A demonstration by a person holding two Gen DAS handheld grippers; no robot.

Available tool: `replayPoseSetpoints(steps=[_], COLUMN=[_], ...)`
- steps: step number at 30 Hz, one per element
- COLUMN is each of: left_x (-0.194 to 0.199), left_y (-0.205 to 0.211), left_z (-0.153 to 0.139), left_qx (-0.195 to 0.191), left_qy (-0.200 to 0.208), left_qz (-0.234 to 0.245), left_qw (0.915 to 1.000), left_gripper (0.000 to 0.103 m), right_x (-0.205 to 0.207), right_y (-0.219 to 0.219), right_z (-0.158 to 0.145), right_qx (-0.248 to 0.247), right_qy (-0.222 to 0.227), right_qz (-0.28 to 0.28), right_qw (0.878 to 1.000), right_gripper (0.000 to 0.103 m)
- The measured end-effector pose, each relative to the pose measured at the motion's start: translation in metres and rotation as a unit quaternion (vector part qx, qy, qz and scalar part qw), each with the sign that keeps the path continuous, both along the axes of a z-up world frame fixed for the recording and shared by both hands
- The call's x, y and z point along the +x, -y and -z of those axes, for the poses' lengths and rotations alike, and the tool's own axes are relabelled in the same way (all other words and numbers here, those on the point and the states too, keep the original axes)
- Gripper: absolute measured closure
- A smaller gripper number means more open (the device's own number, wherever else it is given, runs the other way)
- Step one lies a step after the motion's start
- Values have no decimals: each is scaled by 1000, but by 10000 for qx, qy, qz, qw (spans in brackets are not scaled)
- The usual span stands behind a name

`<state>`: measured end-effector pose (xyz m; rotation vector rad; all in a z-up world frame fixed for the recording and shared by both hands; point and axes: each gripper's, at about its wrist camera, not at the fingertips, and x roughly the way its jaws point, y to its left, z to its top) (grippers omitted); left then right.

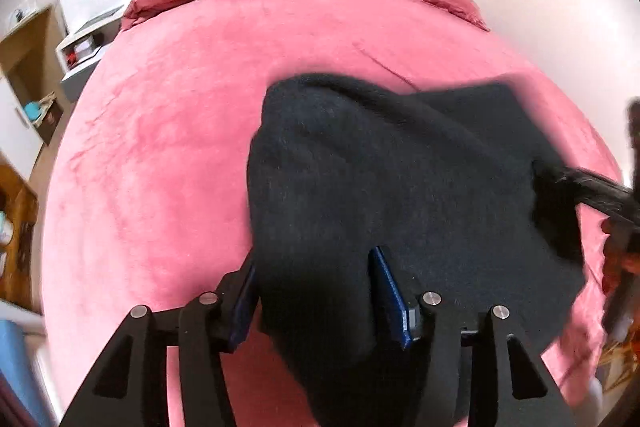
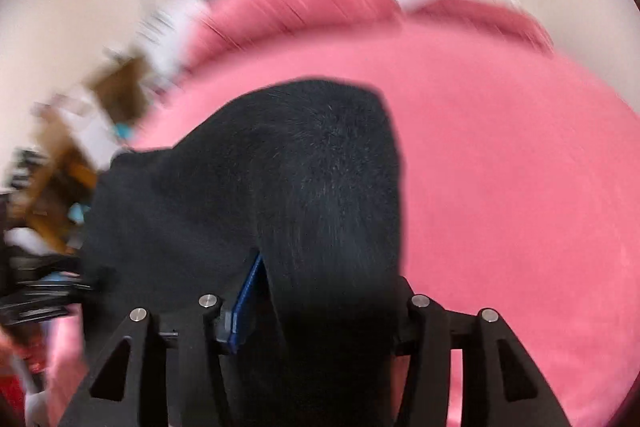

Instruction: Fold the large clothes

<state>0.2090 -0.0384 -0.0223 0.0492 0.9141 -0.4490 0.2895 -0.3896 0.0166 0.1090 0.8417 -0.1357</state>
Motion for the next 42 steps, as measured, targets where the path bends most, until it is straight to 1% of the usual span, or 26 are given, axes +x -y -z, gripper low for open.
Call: replayPoseSetpoints(steps=[1, 2, 3, 4, 5, 6, 7, 8, 10, 12, 13, 14, 16, 18, 20, 21, 23, 25, 26, 29, 30, 32, 34, 39, 40, 42], left_x=[0, -7, -14, -22, -32, -43, -45, -54, -64, -75, -80, -69, -73, -83, -97, -105, -121, -143, -148, -165, -172, -178, -186, -194, -187, -188], left_y=[10, 8, 3, -2, -7, -9, 10, 12, 24, 28, 25, 18, 10, 2, -2, -3, -5, -9, -11, -14, -14, -13, -12, -12, -14, -12], left_z=[0, -1, -4, -7, -11, -14, -7, -6, 6, 15, 20, 25, 33, 40, 45, 52, 58, 65, 67, 73, 75, 78, 80, 88, 88, 90], left_qx=[-97, -148, -158, -201, -311, -475, -511, -442, -50, 195, 214, 185, 104, 51, 153, 297, 346, 300, 275, 265, 273, 329, 372, 350, 356, 413], left_qy=[40, 76, 136, 245, 383, 505, 544, 551, 491, 513, 518, 510, 413, 330, 231, 114, 1, 26, 55, 165, 220, 275, 292, 237, 236, 239], left_qz=[-42, -149, -261, -337, -372, -347, -315, -279, -177, -177, -203, -246, -376, -410, -418, -405, -388, -454, -502, -654, -671, -690, -725, -901, -912, -908], left_qw=[9999, 9998, 9994, 9989, 9981, 9970, 9967, 9971, 9986, 9983, 9982, 9982, 9984, 9986, 9987, 9987, 9986, 9985, 9983, 9974, 9971, 9967, 9962, 9950, 9949, 9947], left_gripper=[35, 34, 35, 36, 35, 35, 33, 32, 32, 32, 32, 31, 28, 28, 28, 28, 28, 28, 28, 20, 16, 12, 5, 0, 0, 0], right_x=[-5, -16, -22, -34, -43, -59, -68, -74, -84, -90, -96, -100, -114, -126, -126, -129, -141, -147, -161, -175, -179, -188, -188, -197, -198, -199], right_y=[3, 5, 3, -1, -7, -16, -26, -35, -58, -73, -81, -90, -103, -105, -109, -107, -105, -104, -109, -125, -118, -126, -136, -159, -163, -168], right_z=[4, 2, -1, -6, -12, -20, -24, -27, -24, -12, -1, 8, 22, 30, 39, 48, 56, 62, 64, 71, 68, 70, 72, 76, 76, 78], right_qx=[-85, 103, 104, -78, -193, -192, -150, -93, 195, 340, 312, 250, -10, 53, 374, 769, 1180, 1324, 1326, 1157, 1138, 1004, 883, 626, 563, 502], right_qy=[79, 307, 398, 539, 715, 1084, 1248, 1337, 1249, 1036, 860, 764, 900, 884, 569, 355, 413, 527, 587, 622, 617, 569, 559, 481, 471, 436], right_qz=[203, 282, 353, 453, 438, 255, 121, -18, -444, -682, -727, -723, -581, -428, -338, -193, 78, 248, 313, 351, 332, 235, 158, -65, -108, -167], right_qw=[9997, 9991, 9985, 9975, 9963, 9936, 9920, 9910, 9910, 9917, 9931, 9941, 9942, 9951, 9971, 9962, 9921, 9895, 9889, 9907, 9910, 9930, 9944, 9969, 9972, 9977], right_gripper=[52, 52, 52, 52, 52, 52, 52, 52, 52, 52, 52, 51, 50, 50, 50, 50, 50, 50, 50, 50, 50, 49, 45, 38, 36, 31])
